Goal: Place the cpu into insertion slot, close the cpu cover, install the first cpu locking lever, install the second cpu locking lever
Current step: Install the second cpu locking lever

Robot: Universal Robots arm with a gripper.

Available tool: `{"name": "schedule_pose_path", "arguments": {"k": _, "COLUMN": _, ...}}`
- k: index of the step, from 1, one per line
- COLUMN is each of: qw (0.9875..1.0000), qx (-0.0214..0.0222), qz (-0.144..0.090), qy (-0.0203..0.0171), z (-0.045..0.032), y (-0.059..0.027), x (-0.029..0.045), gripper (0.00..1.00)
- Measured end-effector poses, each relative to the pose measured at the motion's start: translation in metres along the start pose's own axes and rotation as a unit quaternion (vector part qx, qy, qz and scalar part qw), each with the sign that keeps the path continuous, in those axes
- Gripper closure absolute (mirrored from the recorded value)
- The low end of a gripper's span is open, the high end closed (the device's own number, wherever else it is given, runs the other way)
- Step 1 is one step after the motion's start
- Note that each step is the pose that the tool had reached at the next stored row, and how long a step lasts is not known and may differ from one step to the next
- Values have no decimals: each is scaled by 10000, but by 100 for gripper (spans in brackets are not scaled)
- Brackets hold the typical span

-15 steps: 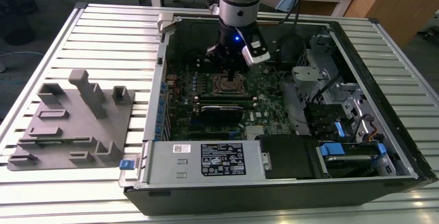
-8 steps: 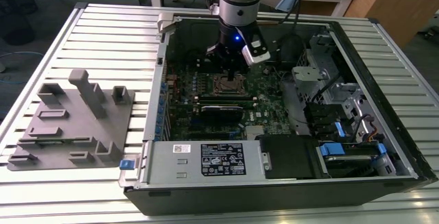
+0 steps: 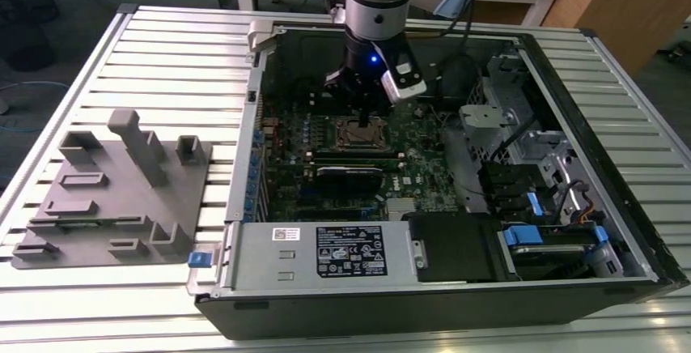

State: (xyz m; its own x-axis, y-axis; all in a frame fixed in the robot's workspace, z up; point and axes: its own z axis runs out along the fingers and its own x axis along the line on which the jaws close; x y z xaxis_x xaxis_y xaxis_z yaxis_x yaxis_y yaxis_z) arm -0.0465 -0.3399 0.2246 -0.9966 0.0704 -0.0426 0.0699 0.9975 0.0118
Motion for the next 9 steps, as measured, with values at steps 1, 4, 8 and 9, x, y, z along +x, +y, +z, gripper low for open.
{"name": "schedule_pose_path", "arguments": {"k": 1, "qw": 10000, "qx": 0, "qz": 0, "qy": 0, "z": 0, "y": -10, "x": -1, "gripper": 90}}
{"name": "schedule_pose_path", "arguments": {"k": 4, "qw": 10000, "qx": -1, "qz": 1, "qy": 0, "z": 0, "y": -23, "x": -1, "gripper": 90}}
{"name": "schedule_pose_path", "arguments": {"k": 8, "qw": 10000, "qx": -6, "qz": 1, "qy": 1, "z": -33, "y": -23, "x": -3, "gripper": 90}}
{"name": "schedule_pose_path", "arguments": {"k": 9, "qw": 10000, "qx": -8, "qz": 1, "qy": 0, "z": -46, "y": -23, "x": -3, "gripper": 90}}
